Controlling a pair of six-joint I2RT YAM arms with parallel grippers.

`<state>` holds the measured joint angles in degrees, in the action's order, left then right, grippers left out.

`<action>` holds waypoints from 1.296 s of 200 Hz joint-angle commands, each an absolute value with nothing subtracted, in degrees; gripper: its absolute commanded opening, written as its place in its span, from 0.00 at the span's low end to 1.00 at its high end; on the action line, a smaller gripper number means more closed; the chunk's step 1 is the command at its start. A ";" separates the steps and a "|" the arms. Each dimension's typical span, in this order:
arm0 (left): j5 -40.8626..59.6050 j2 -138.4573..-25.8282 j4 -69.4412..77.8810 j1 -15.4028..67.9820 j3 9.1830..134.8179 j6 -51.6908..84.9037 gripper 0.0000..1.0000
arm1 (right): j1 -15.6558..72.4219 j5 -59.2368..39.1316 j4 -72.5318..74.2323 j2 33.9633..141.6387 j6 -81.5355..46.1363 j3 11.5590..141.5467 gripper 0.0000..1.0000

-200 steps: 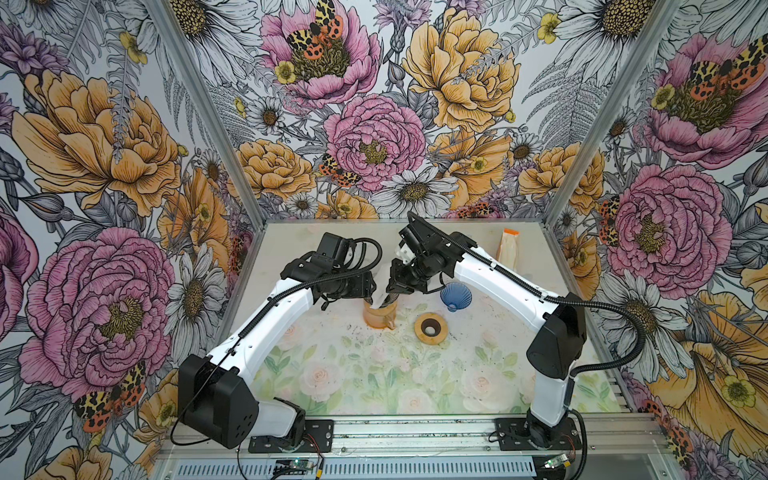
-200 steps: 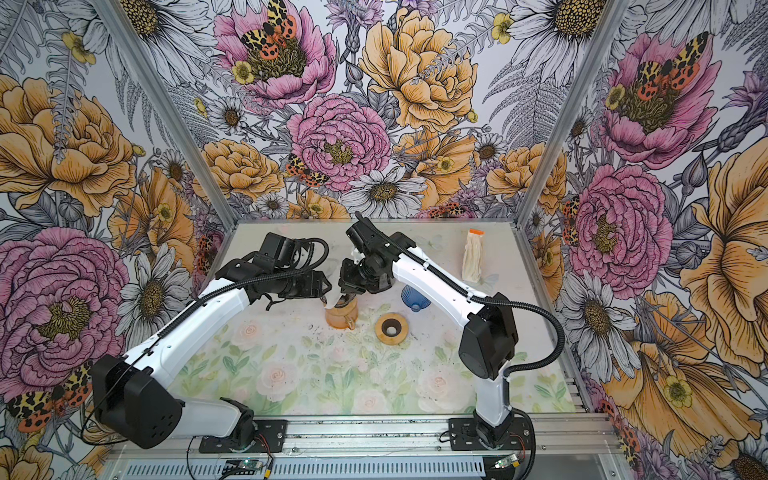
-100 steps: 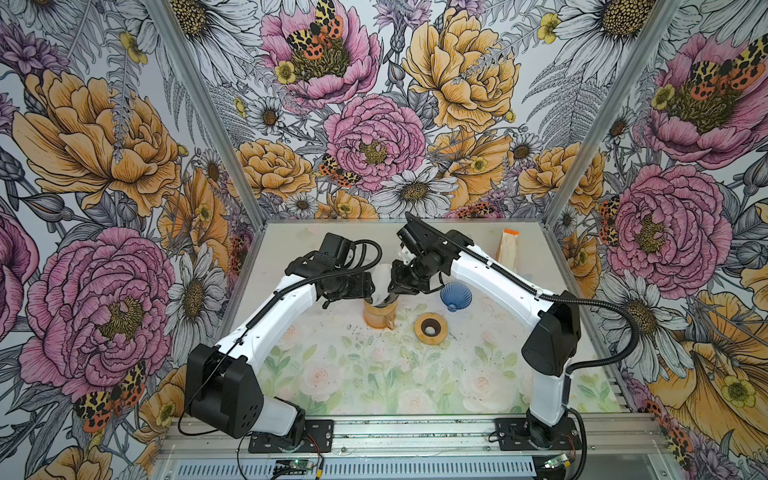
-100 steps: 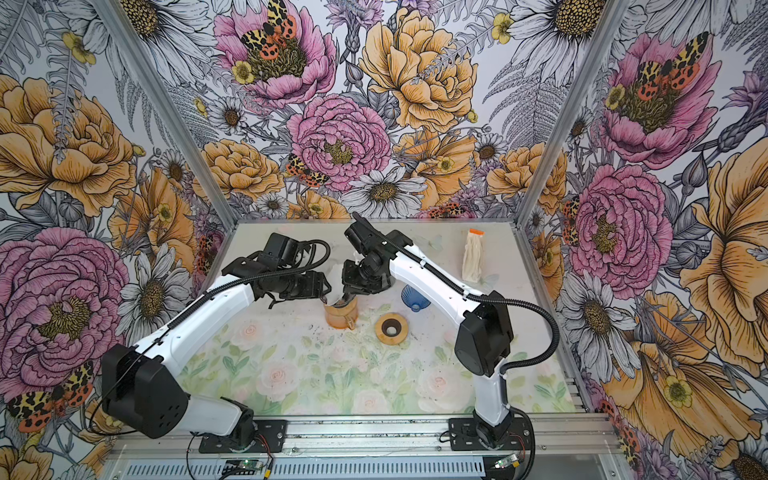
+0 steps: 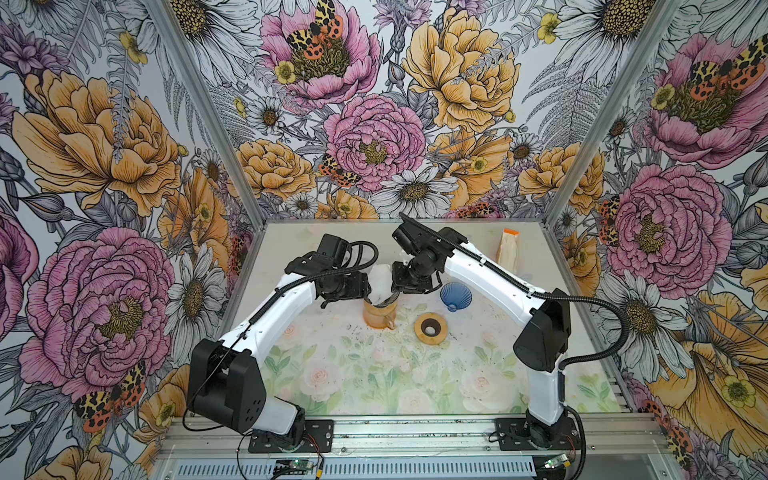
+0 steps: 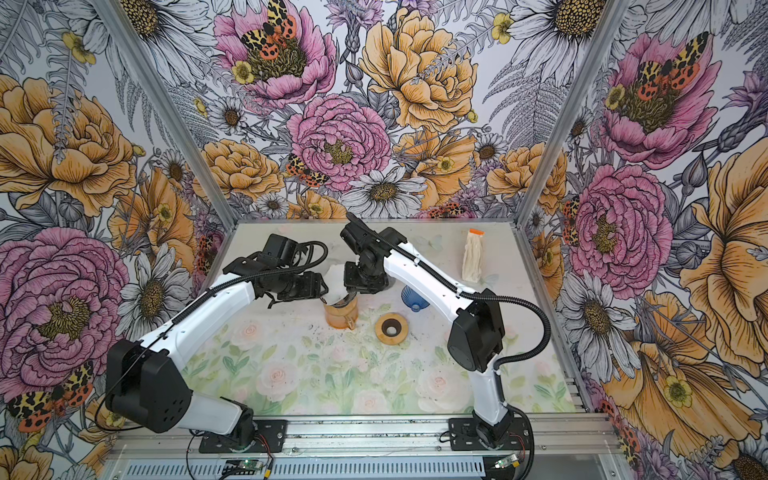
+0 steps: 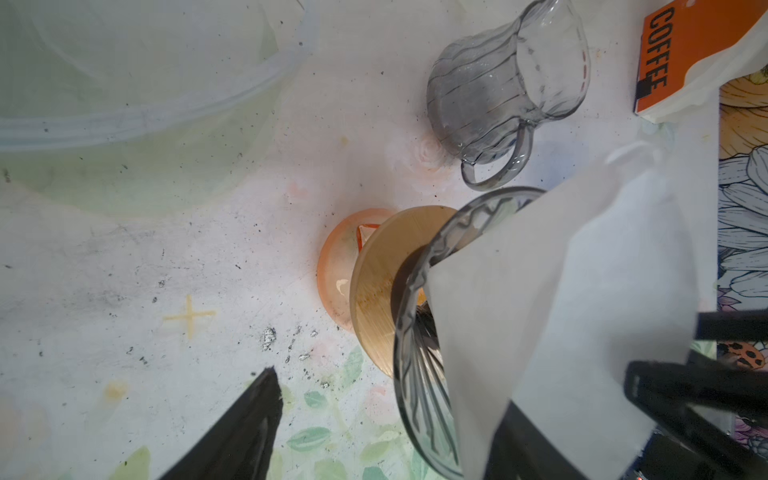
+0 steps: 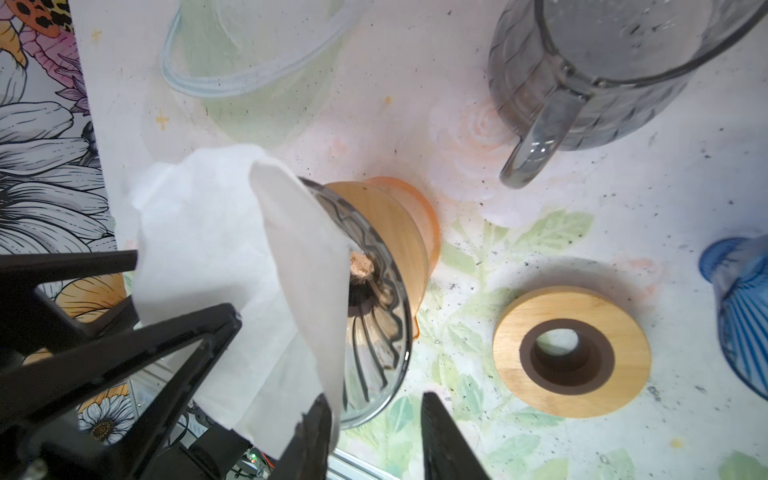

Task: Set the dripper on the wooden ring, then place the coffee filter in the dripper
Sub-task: 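Lower the white filter into the clear dripper held by the left gripper, then push the filter down inside the dripper and open the right gripper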

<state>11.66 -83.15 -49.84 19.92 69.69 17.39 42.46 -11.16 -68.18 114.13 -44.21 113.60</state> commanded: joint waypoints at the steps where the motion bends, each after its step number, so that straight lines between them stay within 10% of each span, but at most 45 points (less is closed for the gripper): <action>1: 12.81 -83.43 -47.90 18.95 68.97 16.38 0.72 | 42.65 -8.25 -69.08 115.88 -42.39 115.38 0.40; 259: 15.19 -86.39 -45.78 18.28 67.20 16.59 0.71 | 43.42 -4.09 -69.34 122.53 -37.00 120.81 0.54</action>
